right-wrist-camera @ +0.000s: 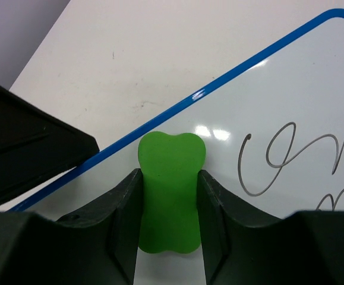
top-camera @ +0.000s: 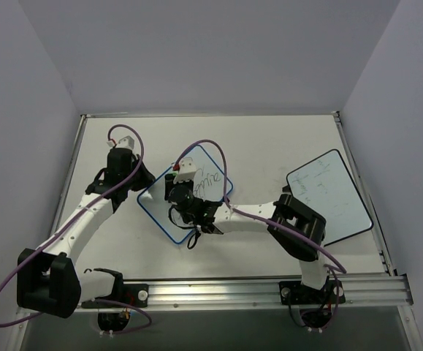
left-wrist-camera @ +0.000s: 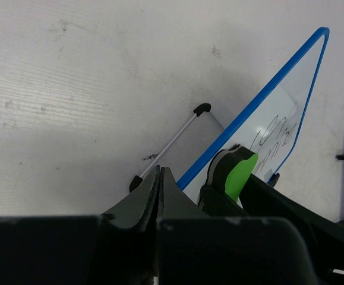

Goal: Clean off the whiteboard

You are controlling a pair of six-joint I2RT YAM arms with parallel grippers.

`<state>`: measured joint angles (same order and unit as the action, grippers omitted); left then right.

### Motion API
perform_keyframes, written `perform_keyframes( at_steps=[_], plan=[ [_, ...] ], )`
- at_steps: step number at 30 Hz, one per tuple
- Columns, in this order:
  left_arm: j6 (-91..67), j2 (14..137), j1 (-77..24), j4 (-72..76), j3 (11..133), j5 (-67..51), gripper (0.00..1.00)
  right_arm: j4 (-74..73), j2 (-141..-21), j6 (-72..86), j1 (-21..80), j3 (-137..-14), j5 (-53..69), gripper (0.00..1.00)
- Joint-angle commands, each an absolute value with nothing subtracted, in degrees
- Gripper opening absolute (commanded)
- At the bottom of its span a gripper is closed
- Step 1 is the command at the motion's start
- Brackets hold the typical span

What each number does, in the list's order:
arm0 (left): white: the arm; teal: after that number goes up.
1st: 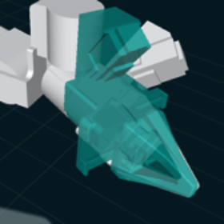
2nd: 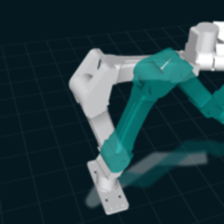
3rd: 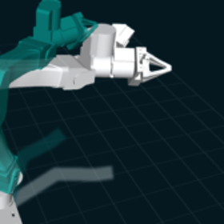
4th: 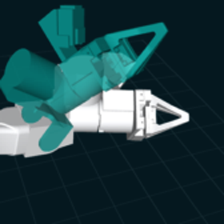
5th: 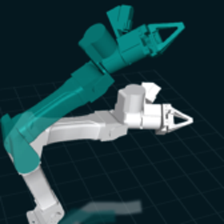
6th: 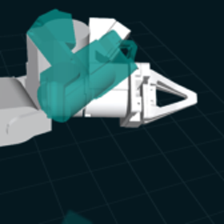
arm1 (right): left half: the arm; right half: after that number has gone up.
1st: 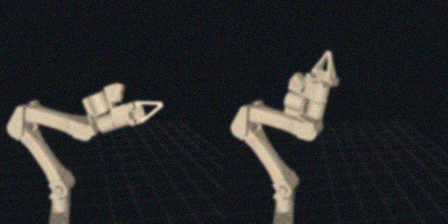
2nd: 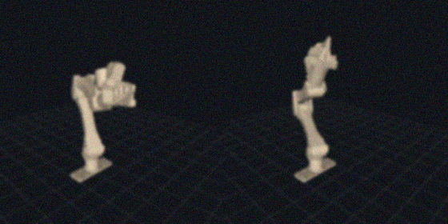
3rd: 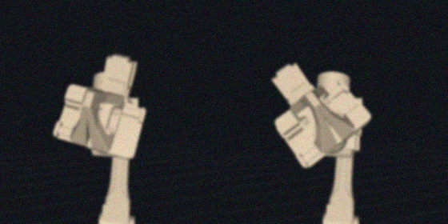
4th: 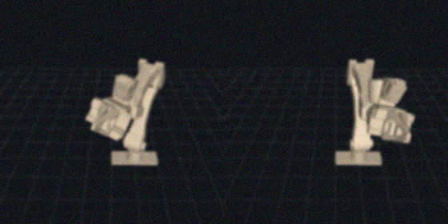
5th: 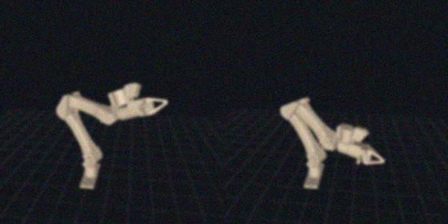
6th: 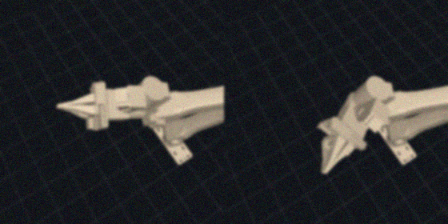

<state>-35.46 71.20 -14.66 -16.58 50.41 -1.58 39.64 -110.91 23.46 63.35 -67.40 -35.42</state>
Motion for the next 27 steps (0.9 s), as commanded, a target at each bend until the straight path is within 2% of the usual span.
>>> perform_keyframes(
  at_steps=[1,14,21,27],
  plan=[
    [-34.89,70.75,-15.64,-18.19,52.65,-3.34,0.02,36.3,-113.82,23.02,59.86,-68.56,-32.88,0.0],
    [-34.8,70.66,-15.82,-18.19,52.73,-3.43,0.02,37.09,-112.5,24.17,53.53,-63.2,-32.96,0.0],
    [-34.8,70.84,-15.91,-18.02,52.73,-3.43,0.02,36.83,-112.5,24.08,53.7,-63.37,-32.08,0.0],
    [-34.8,70.84,-16.0,-17.93,52.73,-3.34,0.02,36.39,-112.15,23.47,57.74,-64.51,-32.78,0.0]
  ],
)
